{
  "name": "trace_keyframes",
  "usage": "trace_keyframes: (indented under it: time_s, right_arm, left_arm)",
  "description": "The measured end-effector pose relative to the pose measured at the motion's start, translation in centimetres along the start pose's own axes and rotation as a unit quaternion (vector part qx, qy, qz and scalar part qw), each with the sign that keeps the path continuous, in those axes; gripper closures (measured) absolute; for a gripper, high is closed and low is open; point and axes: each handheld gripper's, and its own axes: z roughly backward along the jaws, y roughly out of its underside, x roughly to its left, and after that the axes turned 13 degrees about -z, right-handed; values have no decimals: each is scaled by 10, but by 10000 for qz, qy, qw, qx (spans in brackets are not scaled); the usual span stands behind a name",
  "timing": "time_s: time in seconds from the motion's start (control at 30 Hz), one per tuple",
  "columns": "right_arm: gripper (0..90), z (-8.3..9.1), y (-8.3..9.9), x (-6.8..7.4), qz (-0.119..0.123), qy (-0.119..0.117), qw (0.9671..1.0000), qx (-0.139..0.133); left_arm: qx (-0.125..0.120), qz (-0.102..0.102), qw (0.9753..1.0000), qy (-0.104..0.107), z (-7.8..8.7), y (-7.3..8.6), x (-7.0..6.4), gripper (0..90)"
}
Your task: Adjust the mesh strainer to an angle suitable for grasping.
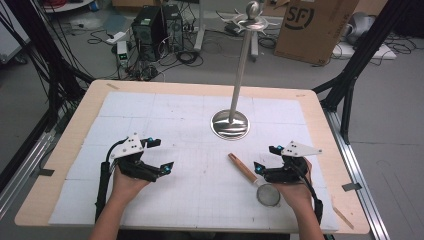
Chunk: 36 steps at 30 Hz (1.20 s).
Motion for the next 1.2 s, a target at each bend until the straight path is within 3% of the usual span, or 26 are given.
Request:
trace_keyframes:
  time_s: [0.47,0.77,0.97,1.2]
  right_arm:
    - [159,7,-1,8,92,61,9999,129]
    - [194,-1,2,10,154,15,9982,574]
    - [261,-15,8,12,253,42,9937,1094]
    - [463,-30,15,16,403,-101,9822,1834]
  left_arm:
    - [36,-126,9999,91,-4,-3,-6,76]
    - [71,-141,9998,123,-6,-3,-8,79]
    - [80,-134,9998,145,-7,-3,-8,79]
    - [119,-121,9997,155,-9,-1,-7,79]
